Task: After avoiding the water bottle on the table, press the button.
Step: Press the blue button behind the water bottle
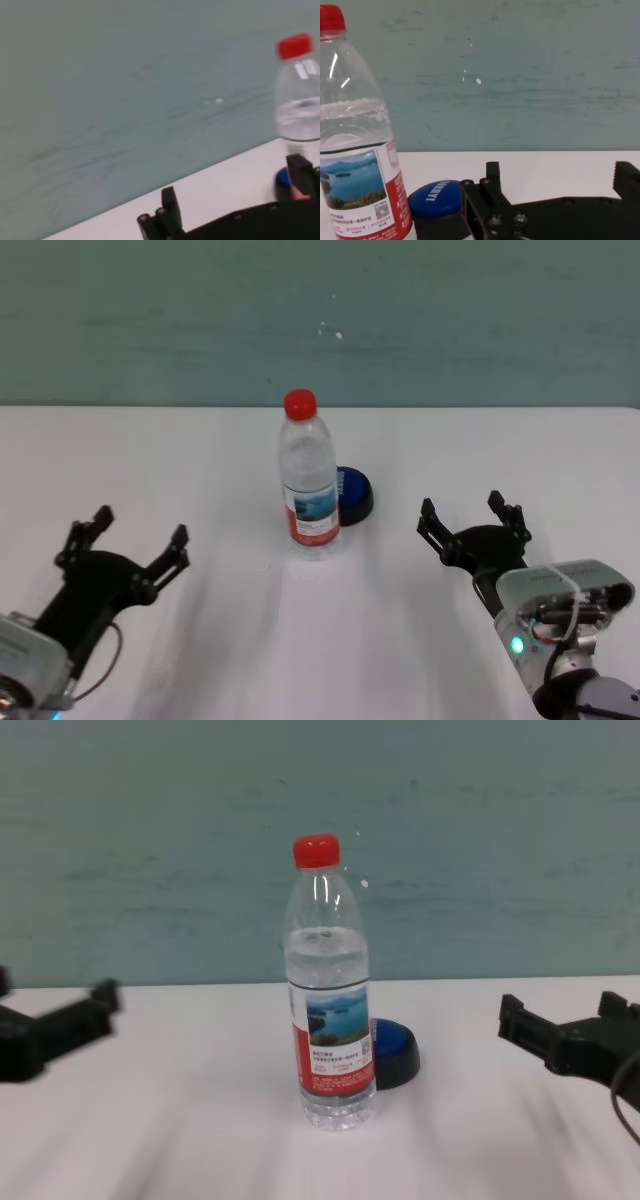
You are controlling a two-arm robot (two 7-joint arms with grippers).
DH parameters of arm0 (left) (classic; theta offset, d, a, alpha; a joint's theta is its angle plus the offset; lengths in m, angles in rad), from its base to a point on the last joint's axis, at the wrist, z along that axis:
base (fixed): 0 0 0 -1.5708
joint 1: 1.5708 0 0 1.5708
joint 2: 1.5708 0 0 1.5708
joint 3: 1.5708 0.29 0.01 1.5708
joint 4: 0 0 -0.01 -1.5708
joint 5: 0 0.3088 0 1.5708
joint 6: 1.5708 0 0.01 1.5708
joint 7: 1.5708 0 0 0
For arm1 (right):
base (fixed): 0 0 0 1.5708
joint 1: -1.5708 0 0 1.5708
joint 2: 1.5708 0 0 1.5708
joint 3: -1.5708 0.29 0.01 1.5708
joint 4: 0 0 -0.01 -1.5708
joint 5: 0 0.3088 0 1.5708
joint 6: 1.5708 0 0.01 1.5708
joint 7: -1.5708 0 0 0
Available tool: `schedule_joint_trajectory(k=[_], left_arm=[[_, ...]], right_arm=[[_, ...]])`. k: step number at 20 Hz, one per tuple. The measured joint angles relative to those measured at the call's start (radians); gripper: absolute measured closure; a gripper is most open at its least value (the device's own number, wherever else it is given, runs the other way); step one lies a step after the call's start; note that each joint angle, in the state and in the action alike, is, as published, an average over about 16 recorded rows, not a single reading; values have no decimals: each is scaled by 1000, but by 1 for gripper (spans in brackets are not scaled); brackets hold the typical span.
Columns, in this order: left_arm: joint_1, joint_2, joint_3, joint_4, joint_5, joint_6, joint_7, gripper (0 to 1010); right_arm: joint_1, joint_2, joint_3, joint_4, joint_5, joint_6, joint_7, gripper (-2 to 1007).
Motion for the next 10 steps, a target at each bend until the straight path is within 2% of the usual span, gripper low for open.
schedule_joint_trajectory(k=[4,10], left_arm=[[-31,15,38,47,1,-50,-59,10],[-107,33,97,147,-8,-109,-129,10]], right_arm=[[0,0,0,0,0,0,0,2],[0,0,0,0,0,0,0,2]])
